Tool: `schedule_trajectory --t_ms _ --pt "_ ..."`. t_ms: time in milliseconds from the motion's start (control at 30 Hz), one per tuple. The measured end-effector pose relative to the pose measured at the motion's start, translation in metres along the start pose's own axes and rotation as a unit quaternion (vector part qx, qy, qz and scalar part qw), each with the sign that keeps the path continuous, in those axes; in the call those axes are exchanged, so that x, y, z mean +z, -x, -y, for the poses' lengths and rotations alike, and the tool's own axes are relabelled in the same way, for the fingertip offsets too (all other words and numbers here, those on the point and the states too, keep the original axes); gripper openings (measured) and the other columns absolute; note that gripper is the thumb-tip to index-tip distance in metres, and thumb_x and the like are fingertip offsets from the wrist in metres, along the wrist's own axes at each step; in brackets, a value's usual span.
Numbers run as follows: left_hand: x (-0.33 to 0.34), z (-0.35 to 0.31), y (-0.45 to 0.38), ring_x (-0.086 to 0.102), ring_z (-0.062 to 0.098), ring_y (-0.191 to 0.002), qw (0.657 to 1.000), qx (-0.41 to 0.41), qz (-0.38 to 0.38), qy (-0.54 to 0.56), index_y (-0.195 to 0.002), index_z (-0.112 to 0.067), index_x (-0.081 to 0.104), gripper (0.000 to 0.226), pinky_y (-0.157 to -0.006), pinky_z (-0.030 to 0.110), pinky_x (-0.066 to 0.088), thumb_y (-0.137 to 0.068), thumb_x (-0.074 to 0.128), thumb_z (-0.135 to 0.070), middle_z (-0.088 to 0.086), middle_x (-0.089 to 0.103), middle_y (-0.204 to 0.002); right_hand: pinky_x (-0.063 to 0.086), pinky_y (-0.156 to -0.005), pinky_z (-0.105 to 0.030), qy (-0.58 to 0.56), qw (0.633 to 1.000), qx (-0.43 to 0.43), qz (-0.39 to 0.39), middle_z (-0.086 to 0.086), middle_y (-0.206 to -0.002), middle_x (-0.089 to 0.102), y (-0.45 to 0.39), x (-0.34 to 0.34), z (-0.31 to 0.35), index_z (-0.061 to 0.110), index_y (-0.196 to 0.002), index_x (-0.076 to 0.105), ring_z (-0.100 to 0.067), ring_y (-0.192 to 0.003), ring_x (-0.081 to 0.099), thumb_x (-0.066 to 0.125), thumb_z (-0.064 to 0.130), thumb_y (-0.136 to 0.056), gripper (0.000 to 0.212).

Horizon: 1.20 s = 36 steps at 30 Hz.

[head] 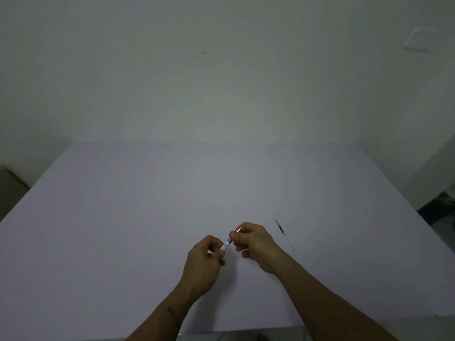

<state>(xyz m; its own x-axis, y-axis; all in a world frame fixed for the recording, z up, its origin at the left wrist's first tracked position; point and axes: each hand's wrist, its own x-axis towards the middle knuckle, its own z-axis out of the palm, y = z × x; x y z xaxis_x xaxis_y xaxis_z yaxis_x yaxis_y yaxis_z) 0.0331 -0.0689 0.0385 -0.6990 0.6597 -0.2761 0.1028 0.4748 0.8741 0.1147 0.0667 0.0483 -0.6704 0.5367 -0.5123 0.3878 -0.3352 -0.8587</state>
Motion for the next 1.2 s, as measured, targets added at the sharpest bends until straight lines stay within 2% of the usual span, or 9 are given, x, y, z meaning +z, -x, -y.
schedule_trajectory --t_ms 100,333,400,500,667,733,833,1000,1200 --pt "0.0 -0.001 -0.001 0.069 0.015 -0.074 1.0 0.0 -0.004 0.004 -0.094 -0.012 0.063 0.008 -0.061 0.017 0.048 -0.096 0.055 -0.011 0.003 0.065 -0.091 0.046 -0.058 -0.028 -0.075 0.996 0.005 0.052 -0.006 -0.083 0.069 -0.002 -0.005 0.0 0.011 -0.106 0.072 -0.02 -0.071 0.058 0.062 0.003 -0.088 0.022" --pt "0.002 -0.001 -0.004 0.068 0.013 -0.071 1.0 -0.004 0.012 0.006 -0.093 -0.012 0.062 0.01 -0.064 0.022 0.052 -0.097 0.054 -0.01 0.003 0.064 -0.09 0.043 -0.054 -0.026 0.014 1.0 -0.014 0.017 -0.005 -0.071 0.062 -0.004 -0.006 -0.002 0.01 -0.078 0.068 -0.018 -0.066 0.056 0.068 0.008 -0.086 0.008" --pt "0.002 -0.002 -0.006 0.068 0.014 -0.071 1.0 -0.006 0.014 0.006 -0.093 -0.012 0.062 0.01 -0.064 0.022 0.052 -0.097 0.053 -0.011 0.004 0.063 -0.089 0.044 -0.054 -0.025 0.01 0.999 -0.016 0.03 -0.005 -0.074 0.064 -0.003 -0.006 0.001 0.012 -0.085 0.069 -0.018 -0.067 0.057 0.069 0.01 -0.086 0.002" --pt "0.0 -0.005 -0.01 0.067 0.016 -0.073 1.0 -0.008 0.007 0.014 -0.094 -0.011 0.062 0.01 -0.064 0.022 0.051 -0.097 0.052 -0.01 0.005 0.063 -0.09 0.045 -0.055 -0.025 -0.021 0.998 -0.013 0.051 -0.004 -0.076 0.067 -0.005 -0.009 0.004 0.012 -0.1 0.074 -0.017 -0.067 0.058 0.063 0.0 -0.087 0.02" --pt "-0.001 -0.01 -0.014 0.067 0.017 -0.073 1.0 0.002 0.015 0.022 -0.094 -0.01 0.062 0.01 -0.068 0.027 0.055 -0.097 0.053 -0.01 0.005 0.063 -0.09 0.04 -0.053 -0.027 0.019 0.999 -0.027 0.008 -0.006 -0.071 0.06 -0.011 -0.007 0.004 0.009 -0.082 0.071 -0.017 -0.064 0.055 0.068 0.009 -0.086 0.005" --pt "-0.002 -0.01 -0.015 0.067 0.018 -0.074 1.0 0.002 0.016 0.025 -0.095 -0.009 0.062 0.01 -0.069 0.027 0.055 -0.097 0.052 -0.01 0.006 0.063 -0.09 0.042 -0.054 -0.028 0.013 0.999 -0.03 0.008 -0.007 -0.075 0.063 -0.011 -0.005 0.006 0.012 -0.088 0.071 -0.018 -0.065 0.056 0.068 0.01 -0.086 0.004" --pt "-0.005 -0.012 -0.017 0.067 0.018 -0.075 1.0 0.002 0.014 0.025 -0.095 -0.009 0.062 0.01 -0.069 0.026 0.054 -0.097 0.053 -0.01 0.006 0.063 -0.09 0.044 -0.054 -0.028 -0.05 0.998 -0.02 0.035 -0.006 -0.079 0.067 -0.011 -0.006 0.011 0.013 -0.102 0.073 -0.017 -0.065 0.057 0.063 0.0 -0.086 0.024" --pt "-0.006 -0.014 -0.02 0.068 0.018 -0.075 1.0 0.006 0.018 0.019 -0.094 -0.011 0.062 0.009 -0.07 0.027 0.056 -0.097 0.054 -0.011 0.004 0.063 -0.088 0.042 -0.052 -0.027 0.008 1.0 -0.019 0.007 -0.006 -0.07 0.059 -0.012 -0.004 0.015 0.007 -0.083 0.067 -0.016 -0.061 0.053 0.069 0.011 -0.086 0.005" --pt "-0.011 -0.014 -0.021 0.069 0.018 -0.076 1.0 0.001 0.017 0.026 -0.092 -0.012 0.063 0.01 -0.073 0.031 0.057 -0.096 0.054 -0.012 0.004 0.065 -0.087 0.045 -0.054 -0.028 -0.046 0.997 0.0 0.063 -0.004 -0.077 0.064 -0.011 -0.008 0.018 0.013 -0.101 0.072 -0.017 -0.065 0.056 0.062 0.001 -0.087 0.02"
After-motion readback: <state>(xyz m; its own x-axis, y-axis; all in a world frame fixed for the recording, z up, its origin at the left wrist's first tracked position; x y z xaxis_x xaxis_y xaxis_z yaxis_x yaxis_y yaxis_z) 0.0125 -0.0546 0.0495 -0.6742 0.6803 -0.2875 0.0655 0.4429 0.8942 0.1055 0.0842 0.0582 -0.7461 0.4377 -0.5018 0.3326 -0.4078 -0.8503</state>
